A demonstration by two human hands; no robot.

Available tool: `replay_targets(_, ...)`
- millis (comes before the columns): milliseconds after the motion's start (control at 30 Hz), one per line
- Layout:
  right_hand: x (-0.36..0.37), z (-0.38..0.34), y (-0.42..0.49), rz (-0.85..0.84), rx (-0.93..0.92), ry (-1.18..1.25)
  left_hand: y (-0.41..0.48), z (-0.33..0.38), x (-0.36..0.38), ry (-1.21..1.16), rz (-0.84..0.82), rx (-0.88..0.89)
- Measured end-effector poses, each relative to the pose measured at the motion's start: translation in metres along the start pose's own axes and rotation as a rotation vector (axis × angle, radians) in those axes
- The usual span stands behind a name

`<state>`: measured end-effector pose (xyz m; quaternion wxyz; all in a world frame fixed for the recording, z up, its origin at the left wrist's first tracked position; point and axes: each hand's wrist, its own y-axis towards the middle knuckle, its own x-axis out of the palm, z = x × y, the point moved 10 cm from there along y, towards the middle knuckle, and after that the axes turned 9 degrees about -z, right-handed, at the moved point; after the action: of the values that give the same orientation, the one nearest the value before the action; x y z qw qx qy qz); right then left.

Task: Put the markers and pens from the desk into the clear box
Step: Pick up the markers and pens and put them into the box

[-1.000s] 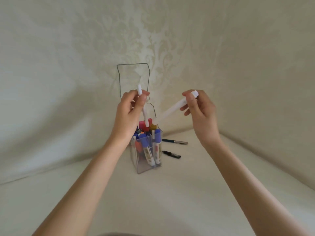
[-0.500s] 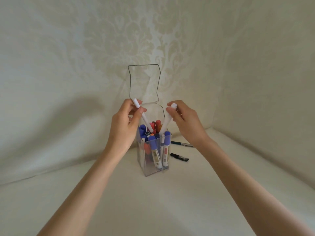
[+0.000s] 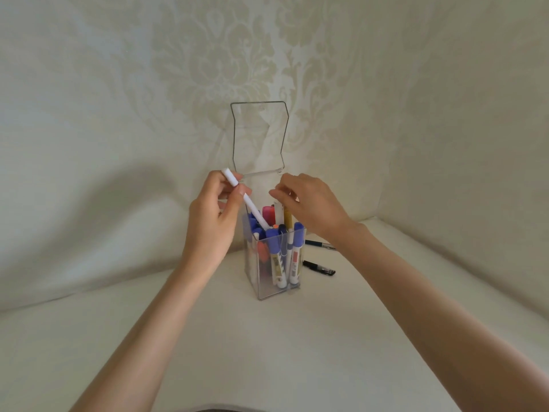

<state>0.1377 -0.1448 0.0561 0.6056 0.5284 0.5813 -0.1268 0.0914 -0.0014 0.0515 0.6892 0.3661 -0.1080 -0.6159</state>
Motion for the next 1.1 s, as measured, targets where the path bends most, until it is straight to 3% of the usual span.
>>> replay_targets(133,0.017,0.021,0.0,-0.101,0.12,0.148,0.005,0.003,0.0,-0.012,0.004,0.008)
replay_targets(267,0.023,0.019,-0.003,-0.131,0.053,-0.027,0.006,-0.001,0.006,-0.006,-0.015,0.0)
replay_targets(400,0.015,0.015,-0.008,-0.123,0.016,0.019,0.011,-0.007,0.012,0.05,-0.024,-0.013)
replay_targets(567,0.008,0.017,-0.02,-0.067,0.024,0.138,0.017,-0.013,0.041,0.332,-0.211,-0.059)
replay_targets(800,-0.01,0.069,-0.054,0.126,0.201,0.262,0.013,0.004,0.044,0.626,-0.16,0.119)
replay_targets(1033,0.001,0.115,-0.088,0.12,0.319,0.289,0.003,-0.024,0.074,1.004,-0.411,0.064)
replay_targets(1100,0.006,0.126,-0.095,0.105,0.345,0.309,0.001,-0.016,0.074,1.027,-0.378,0.085)
